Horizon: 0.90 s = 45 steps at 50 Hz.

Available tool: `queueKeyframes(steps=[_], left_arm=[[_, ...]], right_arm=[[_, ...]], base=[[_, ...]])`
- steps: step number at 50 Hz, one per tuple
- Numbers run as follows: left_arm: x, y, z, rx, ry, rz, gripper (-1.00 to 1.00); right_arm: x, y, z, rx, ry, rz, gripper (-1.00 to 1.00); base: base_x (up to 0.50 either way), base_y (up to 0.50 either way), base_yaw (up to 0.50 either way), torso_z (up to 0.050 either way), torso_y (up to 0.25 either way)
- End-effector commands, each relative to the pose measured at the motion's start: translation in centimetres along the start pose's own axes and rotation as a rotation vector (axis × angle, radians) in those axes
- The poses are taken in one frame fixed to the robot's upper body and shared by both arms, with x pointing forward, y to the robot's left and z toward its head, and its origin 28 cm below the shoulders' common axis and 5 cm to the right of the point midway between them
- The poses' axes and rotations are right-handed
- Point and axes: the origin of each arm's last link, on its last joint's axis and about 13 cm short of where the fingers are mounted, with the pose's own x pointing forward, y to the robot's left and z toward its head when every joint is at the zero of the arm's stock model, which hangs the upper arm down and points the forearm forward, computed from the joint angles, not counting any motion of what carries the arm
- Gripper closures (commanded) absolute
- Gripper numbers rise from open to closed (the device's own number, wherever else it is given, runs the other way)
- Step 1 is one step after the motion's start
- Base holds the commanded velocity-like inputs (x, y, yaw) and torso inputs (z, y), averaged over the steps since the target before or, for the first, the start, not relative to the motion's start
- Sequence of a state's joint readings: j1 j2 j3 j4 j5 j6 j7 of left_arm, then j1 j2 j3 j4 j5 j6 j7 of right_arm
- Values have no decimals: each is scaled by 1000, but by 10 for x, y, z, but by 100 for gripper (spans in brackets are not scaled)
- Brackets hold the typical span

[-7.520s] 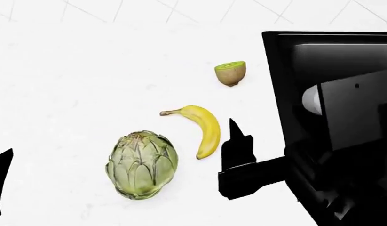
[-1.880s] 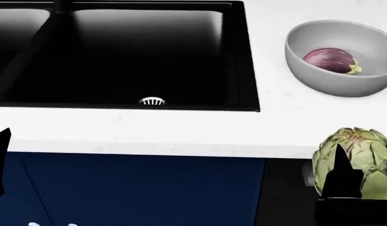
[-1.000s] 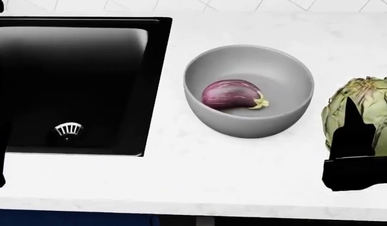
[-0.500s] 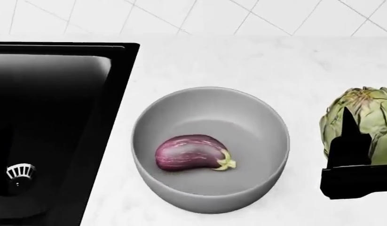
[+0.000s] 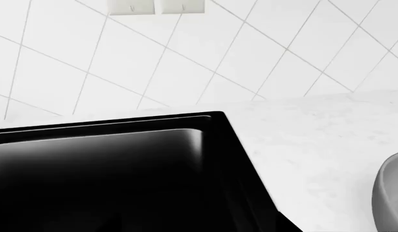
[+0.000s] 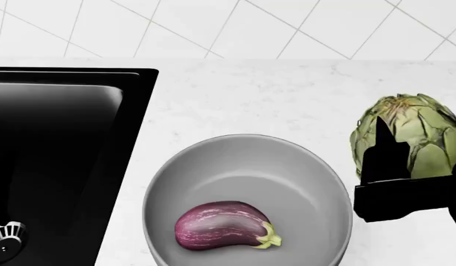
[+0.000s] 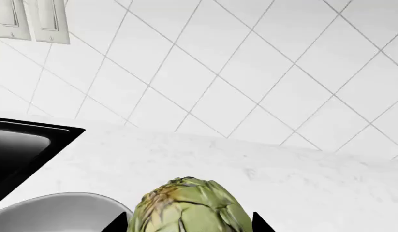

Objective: There is a mixed pile of frozen fruits and vegetables on the counter. Locate all the frozen vegetables and place the items in a bowl on the counter. Take all the frozen fruits and defrost them in a running sink.

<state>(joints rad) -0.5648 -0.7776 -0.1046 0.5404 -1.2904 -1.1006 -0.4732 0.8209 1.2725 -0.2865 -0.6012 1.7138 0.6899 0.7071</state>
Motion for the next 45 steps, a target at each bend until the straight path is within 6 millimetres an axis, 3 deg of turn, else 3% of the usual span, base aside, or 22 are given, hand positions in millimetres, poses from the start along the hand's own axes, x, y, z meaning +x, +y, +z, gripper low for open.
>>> queueKeyframes(steps=[1,6,13,21,28,45], left_arm=[[3,-2,0,-28,-34,6,-100],[3,0,1,-31,-31,6,-100],[5,-1,-4,-35,-26,7,-100],[3,0,-3,-34,-28,8,-100],[4,0,-4,-39,-27,10,-100],[2,3,-4,-47,-32,15,-100]], right_arm=[[23,23,51,-95,-72,138,100],[34,33,64,-108,-78,191,100],[44,42,67,-94,-56,229,100],[56,51,45,-64,29,295,100],[55,56,31,-13,88,370,100],[49,56,13,-1,173,389,100]], base=[[0,0,0,0,0],[0,0,0,0,0],[0,0,0,0,1],[0,0,0,0,0],[0,0,0,0,1],[0,0,0,1,1]])
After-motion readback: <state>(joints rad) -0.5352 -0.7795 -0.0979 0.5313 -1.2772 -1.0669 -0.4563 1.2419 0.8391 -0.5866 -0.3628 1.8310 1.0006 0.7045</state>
